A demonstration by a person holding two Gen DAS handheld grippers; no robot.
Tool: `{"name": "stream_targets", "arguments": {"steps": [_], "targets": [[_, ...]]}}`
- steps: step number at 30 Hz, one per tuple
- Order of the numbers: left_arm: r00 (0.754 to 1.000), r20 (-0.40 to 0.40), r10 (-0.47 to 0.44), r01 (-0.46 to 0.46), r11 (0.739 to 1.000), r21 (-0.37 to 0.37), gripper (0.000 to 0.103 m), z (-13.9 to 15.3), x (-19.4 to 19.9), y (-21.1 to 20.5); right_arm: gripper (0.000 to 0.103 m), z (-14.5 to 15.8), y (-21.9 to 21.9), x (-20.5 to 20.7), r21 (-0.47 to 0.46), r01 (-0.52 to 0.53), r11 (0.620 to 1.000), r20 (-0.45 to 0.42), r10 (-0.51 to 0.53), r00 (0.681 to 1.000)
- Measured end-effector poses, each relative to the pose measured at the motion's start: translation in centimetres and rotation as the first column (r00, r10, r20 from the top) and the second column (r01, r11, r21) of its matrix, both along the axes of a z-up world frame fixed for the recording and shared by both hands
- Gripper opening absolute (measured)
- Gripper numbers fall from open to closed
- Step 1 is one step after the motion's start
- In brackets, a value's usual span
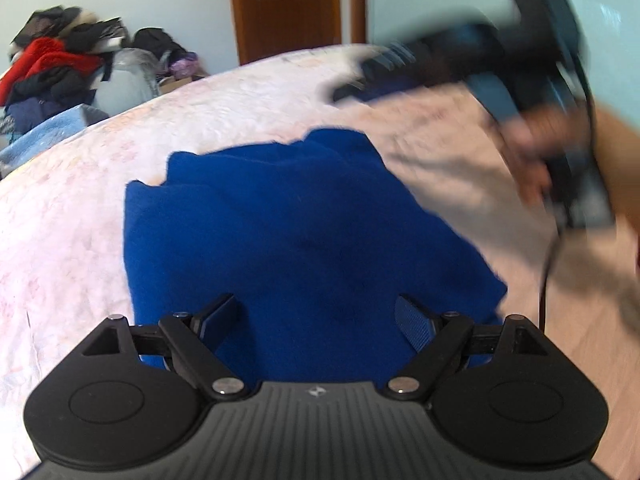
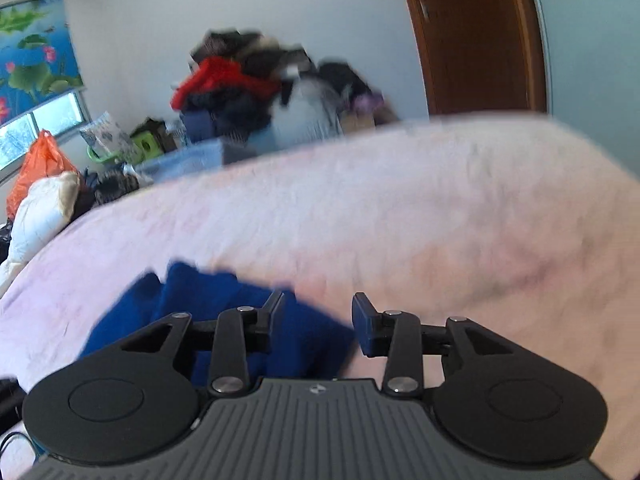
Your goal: Fold small clothes
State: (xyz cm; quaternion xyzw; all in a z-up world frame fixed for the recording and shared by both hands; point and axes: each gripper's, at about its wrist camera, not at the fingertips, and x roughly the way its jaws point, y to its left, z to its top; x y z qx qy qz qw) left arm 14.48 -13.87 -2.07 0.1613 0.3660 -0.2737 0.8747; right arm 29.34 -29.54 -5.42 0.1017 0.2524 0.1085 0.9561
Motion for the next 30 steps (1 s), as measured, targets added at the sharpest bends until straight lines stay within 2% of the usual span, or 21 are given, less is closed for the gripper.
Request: {"name": "stream_targets", "arguments": {"steps": [2,3,6,9,10,11,12,13,15,17,20,21,23,25,26,30], "targets": [[1.000,0.023,-0.011,0.010,1.000,0.028,0.086,-0.4,-0.6,-0.3,0.049,0.5,1.3,2.4,-0.009,-0.120,0.993,-0.056,0.120,0.991],[0.999,0.033,-0.015,0.014,0.999,0.036,0.087,-0.5,-0.8,-0.4,0.050,0.4,2.1,3.6,-0.025,-0.156,0.987,-0.072,0.154,0.985],[0.999,0.029,-0.015,0.015,1.000,0.026,0.090,-0.9,-1.0,-0.4,0.052,-0.7,4.4,6.6,-0.105,-0.216,0.971,-0.135,0.202,0.970],[1.000,0.027,-0.014,0.014,1.000,0.017,0.091,-1.0,-1.1,-0.2,0.052,-2.2,5.3,8.3,-0.111,-0.268,0.957,-0.195,0.244,0.950],[1.000,0.027,-0.012,0.012,1.000,0.011,0.091,-1.1,-1.1,-0.2,0.040,-2.4,5.5,8.4,-0.110,-0.286,0.952,-0.198,0.261,0.945],[1.000,0.026,-0.009,0.009,1.000,0.003,0.092,-1.1,-1.1,-0.1,0.024,-2.4,5.5,8.1,-0.115,-0.292,0.950,-0.183,0.268,0.946],[1.000,0.025,-0.006,0.006,1.000,-0.004,0.092,-1.2,-1.1,0.0,0.013,-2.3,5.4,7.8,-0.120,-0.289,0.950,-0.166,0.268,0.949],[1.000,0.023,-0.003,0.003,1.000,-0.008,0.092,-1.2,-1.1,0.0,0.008,-2.1,5.2,7.5,-0.117,-0.283,0.952,-0.151,0.265,0.952],[1.000,0.021,0.003,-0.002,1.000,-0.014,0.093,-1.4,-1.0,0.0,0.007,-1.7,5.1,7.0,-0.134,-0.249,0.959,-0.121,0.234,0.965],[1.000,0.021,0.007,-0.007,1.000,-0.014,0.094,-1.4,-1.1,0.0,0.007,-1.5,5.1,7.1,-0.189,-0.199,0.961,-0.100,0.183,0.978],[1.000,0.013,0.016,-0.015,1.000,-0.024,0.094,-1.1,-1.3,0.1,0.008,-2.3,5.5,8.0,-0.208,-0.197,0.958,-0.151,0.167,0.974],[1.000,0.010,0.024,-0.023,0.999,-0.032,0.094,-0.9,-1.2,0.2,0.009,-2.7,5.9,8.2,-0.228,-0.196,0.954,-0.175,0.158,0.972],[0.999,0.000,0.047,-0.047,0.997,-0.060,0.094,-0.4,-1.1,0.8,0.034,-2.5,6.0,7.2,-0.261,-0.149,0.954,-0.132,0.118,0.984],[0.997,-0.019,0.072,-0.073,0.993,-0.088,0.094,0.0,-0.8,1.7,0.053,-1.1,5.1,5.0,-0.235,-0.097,0.967,-0.061,0.084,0.995],[0.996,-0.025,0.088,-0.090,0.991,-0.099,0.094,0.1,-0.7,2.0,0.060,-0.4,4.5,3.8,-0.207,-0.089,0.974,-0.041,0.082,0.996],[0.991,-0.034,0.127,-0.130,0.984,-0.124,0.094,0.6,-0.7,3.4,0.065,1.5,3.2,-1.7,-0.134,-0.154,0.979,-0.031,0.152,0.988]]}}
